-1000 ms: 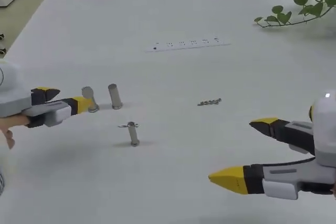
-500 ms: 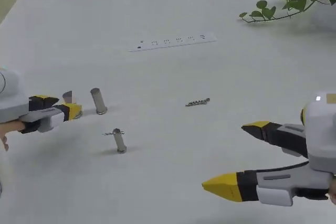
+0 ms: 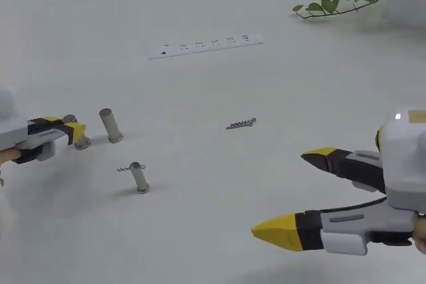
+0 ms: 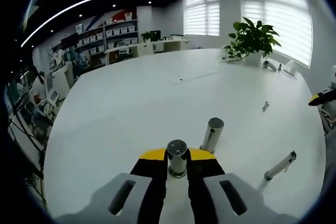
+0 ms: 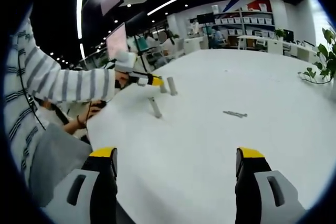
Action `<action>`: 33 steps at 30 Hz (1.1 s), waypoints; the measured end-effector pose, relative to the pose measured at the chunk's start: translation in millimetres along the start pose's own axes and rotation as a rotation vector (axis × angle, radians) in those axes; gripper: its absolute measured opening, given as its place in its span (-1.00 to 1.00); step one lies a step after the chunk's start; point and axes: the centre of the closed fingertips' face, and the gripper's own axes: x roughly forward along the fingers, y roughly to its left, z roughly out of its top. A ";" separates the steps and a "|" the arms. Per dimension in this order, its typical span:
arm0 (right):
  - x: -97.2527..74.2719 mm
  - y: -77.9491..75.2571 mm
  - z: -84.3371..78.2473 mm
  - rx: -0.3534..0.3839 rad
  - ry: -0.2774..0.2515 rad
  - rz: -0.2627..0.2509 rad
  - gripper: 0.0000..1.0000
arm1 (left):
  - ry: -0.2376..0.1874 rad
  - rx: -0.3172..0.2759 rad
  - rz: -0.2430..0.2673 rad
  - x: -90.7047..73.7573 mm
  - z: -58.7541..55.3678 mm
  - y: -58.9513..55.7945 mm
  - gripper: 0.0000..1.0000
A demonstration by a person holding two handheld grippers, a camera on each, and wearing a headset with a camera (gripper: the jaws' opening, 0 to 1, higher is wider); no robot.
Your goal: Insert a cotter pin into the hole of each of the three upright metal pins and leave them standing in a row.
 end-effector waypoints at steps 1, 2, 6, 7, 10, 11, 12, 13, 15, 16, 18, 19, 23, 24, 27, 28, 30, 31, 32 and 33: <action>0.0 0.0 0.2 0.001 -0.001 0.001 0.89 | 0.002 0.013 -0.003 -0.1 -0.3 -0.3 -0.76; 0.1 0.7 0.3 0.002 -0.002 0.003 0.89 | 0.001 0.024 -0.005 -0.1 -0.1 -0.8 -0.76; 0.6 1.6 -0.4 0.007 -0.001 0.006 0.89 | -0.005 -0.016 -0.020 -1.4 -0.4 -0.3 -0.76; 0.7 1.6 -0.7 0.008 -0.001 0.006 0.89 | -0.004 -0.018 -0.022 -1.7 -0.2 -0.5 -0.77; 0.6 2.7 -2.4 0.002 0.006 0.009 0.89 | 0.003 -0.006 -0.024 -1.9 -0.7 -0.8 -0.77; 0.4 2.7 -2.5 -0.005 0.008 0.008 0.89 | 0.005 -0.011 -0.025 -2.4 -0.8 -0.5 -0.77; -0.3 2.0 -2.0 -0.012 0.008 0.004 0.90 | 0.011 -0.022 -0.027 -2.7 -1.2 0.9 -0.77; -0.8 1.4 -1.2 -0.013 0.006 0.001 0.91 | 0.015 -0.023 -0.027 -3.1 -1.4 1.8 -0.77; -2.6 -0.2 1.1 -0.010 -0.003 -0.003 0.91 | 0.031 -0.022 -0.018 -4.4 -1.8 5.4 -0.78; -3.1 -0.7 1.8 -0.010 -0.006 -0.005 0.91 | 0.036 -0.025 -0.014 -4.6 -2.1 7.4 -0.78; -3.9 -1.5 2.5 -0.009 -0.009 -0.008 0.91 | 0.042 -0.036 -0.015 -6.1 -3.0 11.3 -0.79; -4.2 -1.9 2.5 -0.008 -0.009 -0.011 0.91 | 0.050 -0.055 -0.019 -7.9 -3.5 11.6 -0.79; -4.1 -1.4 1.9 -0.002 -0.010 -0.013 0.91 | 0.047 -0.047 -0.011 -17.6 -0.1 12.3 -0.79; -4.0 -1.2 1.7 -0.002 -0.010 -0.012 0.91 | 0.042 -0.049 -0.010 -20.2 1.8 12.7 -0.79; -2.5 0.3 1.6 -0.009 -0.008 -0.010 0.91 | 0.016 -0.085 -0.011 -32.1 10.7 14.7 -0.79; -1.8 0.9 1.3 -0.016 -0.004 -0.011 0.91 | 0.015 -0.076 -0.011 -37.8 14.0 15.5 -0.79; -1.5 1.0 2.1 -0.021 -0.008 -0.015 0.91 | 0.007 -0.042 -0.012 -48.4 21.1 14.5 -0.79; -1.3 1.0 2.4 -0.015 -0.010 -0.016 0.91 | 0.006 -0.034 -0.014 -52.8 23.5 13.9 -0.79; -0.7 1.2 2.3 -0.006 -0.009 -0.015 0.91 | 0.004 -0.032 -0.015 -59.2 27.1 12.4 -0.79; -0.5 1.4 2.4 -0.008 -0.008 -0.015 0.91 | 0.000 -0.030 -0.014 -63.9 29.6 11.5 -0.79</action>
